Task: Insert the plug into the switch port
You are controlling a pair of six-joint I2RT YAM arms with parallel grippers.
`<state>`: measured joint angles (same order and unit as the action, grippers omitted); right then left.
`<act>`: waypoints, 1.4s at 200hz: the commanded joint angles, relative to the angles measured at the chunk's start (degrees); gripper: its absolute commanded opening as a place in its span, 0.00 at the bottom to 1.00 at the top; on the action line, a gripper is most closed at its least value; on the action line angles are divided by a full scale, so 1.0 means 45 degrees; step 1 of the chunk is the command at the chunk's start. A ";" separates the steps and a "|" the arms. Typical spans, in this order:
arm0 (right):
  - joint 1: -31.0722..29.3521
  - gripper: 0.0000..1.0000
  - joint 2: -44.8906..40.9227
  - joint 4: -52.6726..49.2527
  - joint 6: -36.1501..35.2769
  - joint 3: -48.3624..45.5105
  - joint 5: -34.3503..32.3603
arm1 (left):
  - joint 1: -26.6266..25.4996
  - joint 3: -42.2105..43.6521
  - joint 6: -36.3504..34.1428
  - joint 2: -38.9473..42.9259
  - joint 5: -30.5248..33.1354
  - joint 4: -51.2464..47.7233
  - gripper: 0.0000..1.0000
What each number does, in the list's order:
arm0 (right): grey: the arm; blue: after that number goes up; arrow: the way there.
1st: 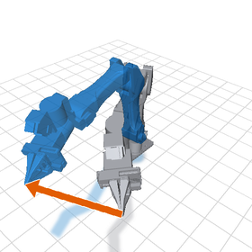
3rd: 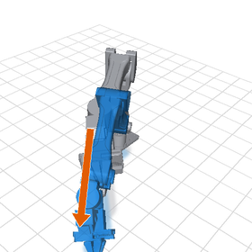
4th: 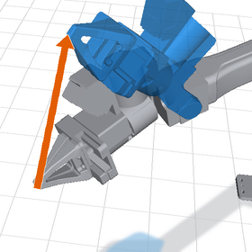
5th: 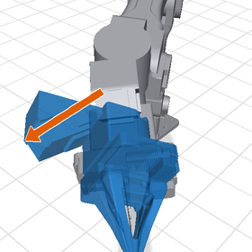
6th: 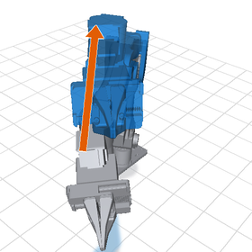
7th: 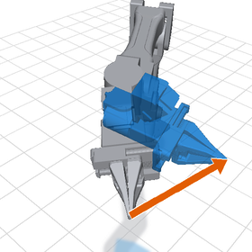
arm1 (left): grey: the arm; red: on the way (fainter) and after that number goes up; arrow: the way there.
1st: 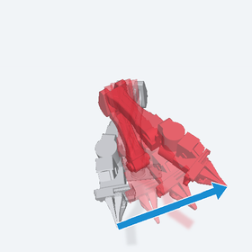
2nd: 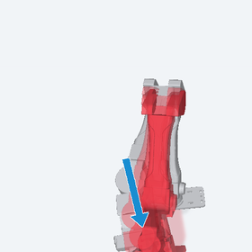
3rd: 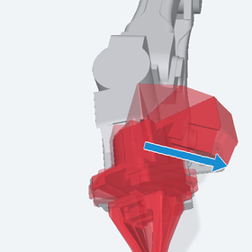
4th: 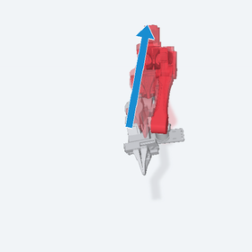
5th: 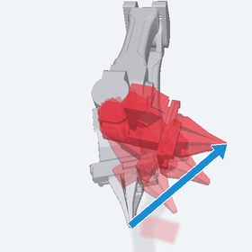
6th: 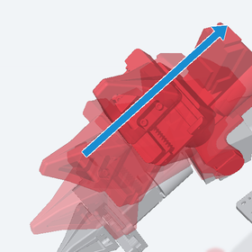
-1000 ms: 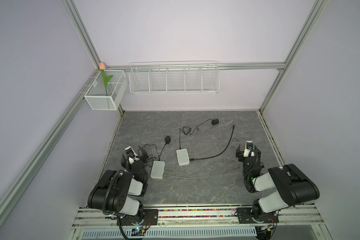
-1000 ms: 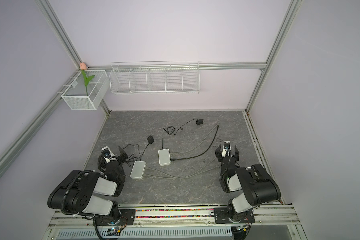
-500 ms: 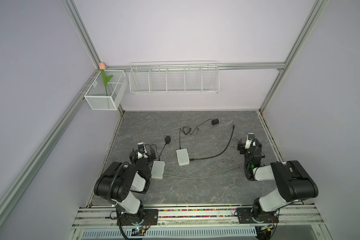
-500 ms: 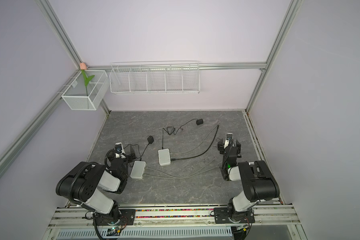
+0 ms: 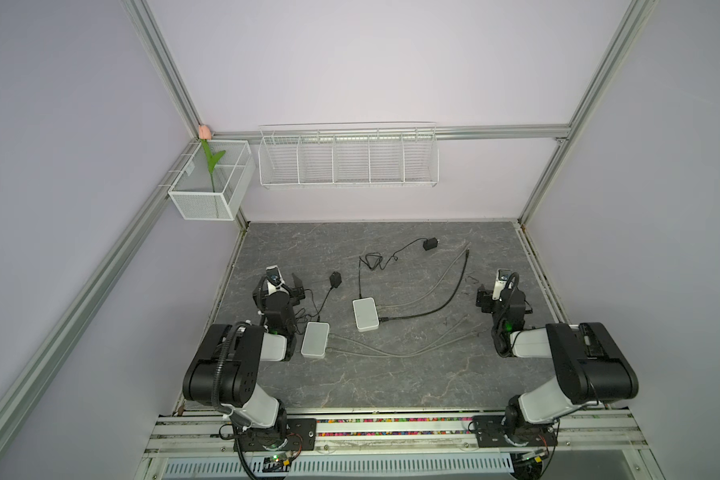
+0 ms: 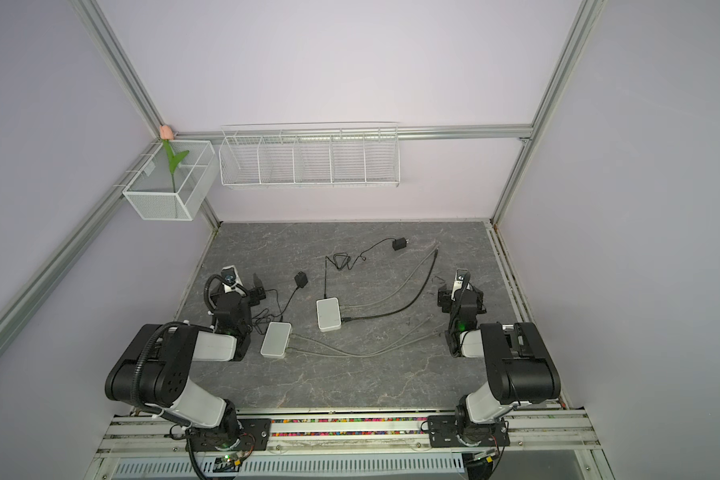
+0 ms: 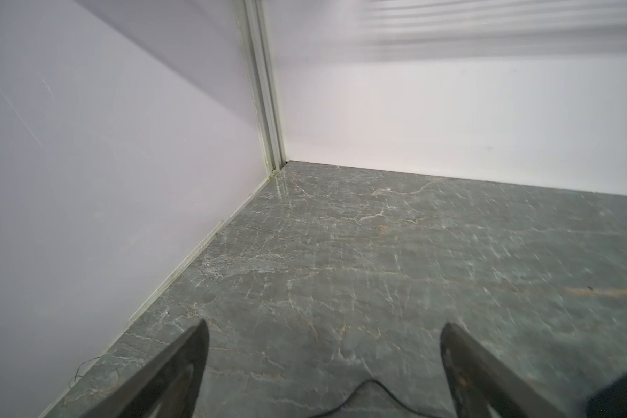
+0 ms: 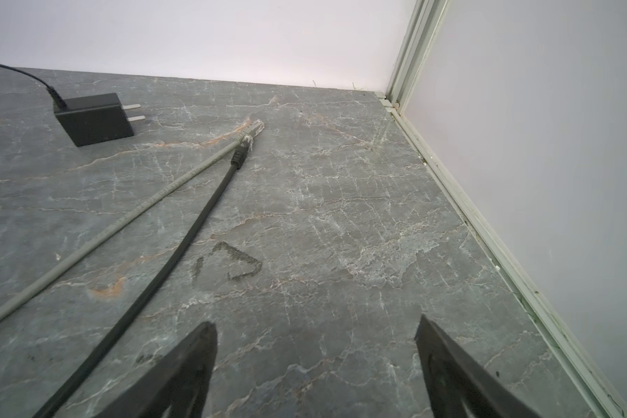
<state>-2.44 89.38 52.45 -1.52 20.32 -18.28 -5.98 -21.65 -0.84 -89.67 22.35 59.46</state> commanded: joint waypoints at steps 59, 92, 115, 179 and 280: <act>-0.0034 0.89 -0.0300 0.0062 0.0111 0.0103 0.0479 | 0.0450 -0.0072 0.0812 0.0197 -0.0747 -0.1534 0.99; 0.0010 0.89 -0.0312 0.0006 -0.0464 0.0114 0.2100 | 0.0409 0.0146 -0.0045 0.0282 -0.2742 -0.1286 1.00; 0.0426 0.89 -0.0298 -0.0522 -0.0149 0.0400 0.2783 | 0.0558 -0.0027 -0.0073 0.0258 -0.3314 -0.1652 1.00; 0.0542 0.89 -0.0323 -0.0561 -0.0097 0.0390 0.2988 | 0.0957 -0.0260 0.0421 0.0222 -0.3384 -0.1949 0.99; 0.0542 0.89 -0.0333 -0.0610 -0.0112 0.0391 0.2989 | 0.0957 -0.0053 0.0402 0.0254 -0.3408 -0.1605 0.99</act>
<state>-0.12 89.25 49.52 -2.59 21.47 -5.91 -1.87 -21.67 0.82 -88.90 7.62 50.87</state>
